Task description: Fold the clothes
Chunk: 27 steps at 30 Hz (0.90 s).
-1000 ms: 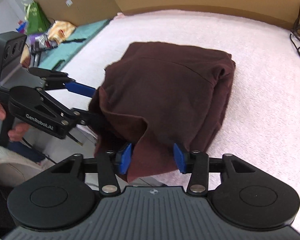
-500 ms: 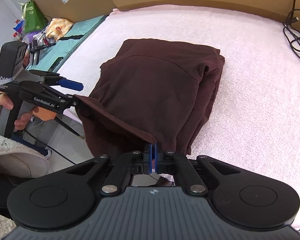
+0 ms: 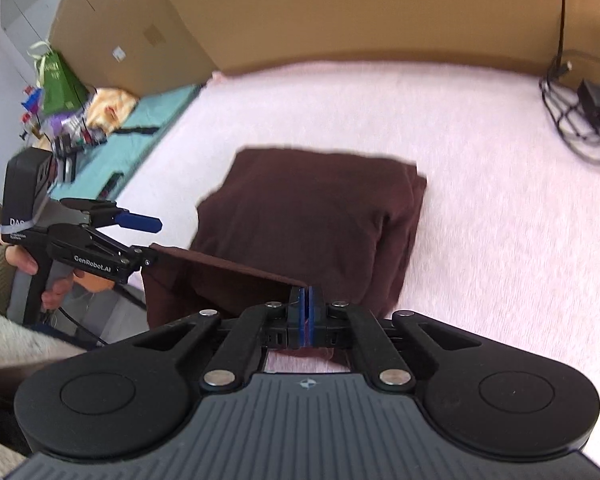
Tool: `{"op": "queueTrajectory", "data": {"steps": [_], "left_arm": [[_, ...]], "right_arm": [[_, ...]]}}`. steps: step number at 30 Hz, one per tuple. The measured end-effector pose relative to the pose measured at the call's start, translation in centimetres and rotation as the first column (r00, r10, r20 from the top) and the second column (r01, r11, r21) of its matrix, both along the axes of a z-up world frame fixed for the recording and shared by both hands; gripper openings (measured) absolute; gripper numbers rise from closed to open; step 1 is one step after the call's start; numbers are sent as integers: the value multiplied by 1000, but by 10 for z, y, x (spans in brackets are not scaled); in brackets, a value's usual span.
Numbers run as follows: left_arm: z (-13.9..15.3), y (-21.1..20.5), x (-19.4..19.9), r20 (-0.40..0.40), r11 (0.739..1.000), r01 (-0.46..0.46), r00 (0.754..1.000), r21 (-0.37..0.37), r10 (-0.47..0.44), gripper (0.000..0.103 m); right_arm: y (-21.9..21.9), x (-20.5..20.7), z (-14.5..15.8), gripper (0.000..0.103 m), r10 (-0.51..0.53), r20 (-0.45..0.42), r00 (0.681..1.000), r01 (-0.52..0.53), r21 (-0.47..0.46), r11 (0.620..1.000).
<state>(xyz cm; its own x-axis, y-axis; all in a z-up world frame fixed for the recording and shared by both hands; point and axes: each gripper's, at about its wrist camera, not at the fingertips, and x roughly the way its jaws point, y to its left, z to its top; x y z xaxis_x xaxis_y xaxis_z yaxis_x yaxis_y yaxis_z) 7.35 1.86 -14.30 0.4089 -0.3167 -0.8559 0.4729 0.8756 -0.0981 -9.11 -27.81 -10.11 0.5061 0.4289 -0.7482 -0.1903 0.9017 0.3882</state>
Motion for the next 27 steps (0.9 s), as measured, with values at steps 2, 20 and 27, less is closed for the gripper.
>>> {"op": "queueTrajectory", "data": {"steps": [2,20,27], "left_arm": [[9,-1,14,12,1000,0,1000,-17,0,93],[9,1,114,-45,993,16,999,-116,-22,94],[-11,-4,148,-212,988,-7,977,-156,-26,94]], "right_arm": [[-1,12,6,2,10,22,1000,-9,-12,1000],[-35,91,-18,51,-178,7,984,177,30,984],[-42,110,-28,61,-270,-79,959,276,70,959]]}}
